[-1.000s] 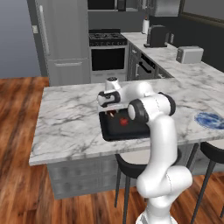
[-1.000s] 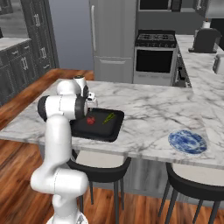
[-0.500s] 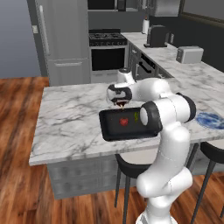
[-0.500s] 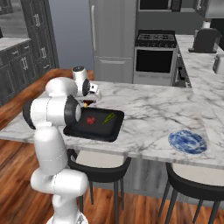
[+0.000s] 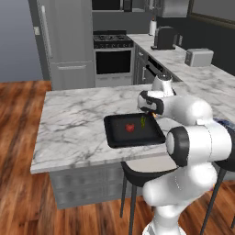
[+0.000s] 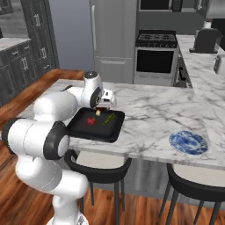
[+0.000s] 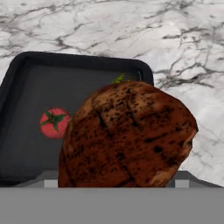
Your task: Create a steak meal by picking up the steak and asparagus from the tray and placing them on the plate. Leave the tomato on the tray.
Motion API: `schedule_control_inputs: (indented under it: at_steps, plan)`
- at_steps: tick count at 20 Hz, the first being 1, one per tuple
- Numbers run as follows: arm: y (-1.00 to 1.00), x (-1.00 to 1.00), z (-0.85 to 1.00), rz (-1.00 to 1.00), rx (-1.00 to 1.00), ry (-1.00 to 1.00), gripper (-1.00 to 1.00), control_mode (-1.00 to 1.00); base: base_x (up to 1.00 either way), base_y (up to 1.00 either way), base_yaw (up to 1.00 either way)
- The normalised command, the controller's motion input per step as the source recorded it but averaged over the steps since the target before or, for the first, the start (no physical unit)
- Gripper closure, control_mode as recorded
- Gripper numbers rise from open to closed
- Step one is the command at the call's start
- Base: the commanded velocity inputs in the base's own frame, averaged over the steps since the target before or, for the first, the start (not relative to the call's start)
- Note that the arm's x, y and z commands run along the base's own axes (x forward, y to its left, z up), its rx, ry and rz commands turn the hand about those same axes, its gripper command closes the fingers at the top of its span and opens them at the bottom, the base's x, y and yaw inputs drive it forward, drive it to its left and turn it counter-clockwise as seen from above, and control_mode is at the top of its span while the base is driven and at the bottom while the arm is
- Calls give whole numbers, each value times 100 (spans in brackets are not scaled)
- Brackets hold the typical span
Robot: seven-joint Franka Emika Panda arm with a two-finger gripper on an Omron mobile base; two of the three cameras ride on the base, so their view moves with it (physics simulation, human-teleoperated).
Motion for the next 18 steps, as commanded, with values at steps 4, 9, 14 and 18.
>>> schedule_control_inputs:
  at_steps: [4,9,14,18]
  plan:
    - [-97,-91,39,0,-5,0,100,-100,0,0,0]
    - [-100,-61,13,0,-4,2,100,-100,0,0,0]
    - [-100,-19,0,-6,-2,4,100,-100,0,0,0]
    - [-100,0,0,-3,-2,7,100,-100,0,0,0]
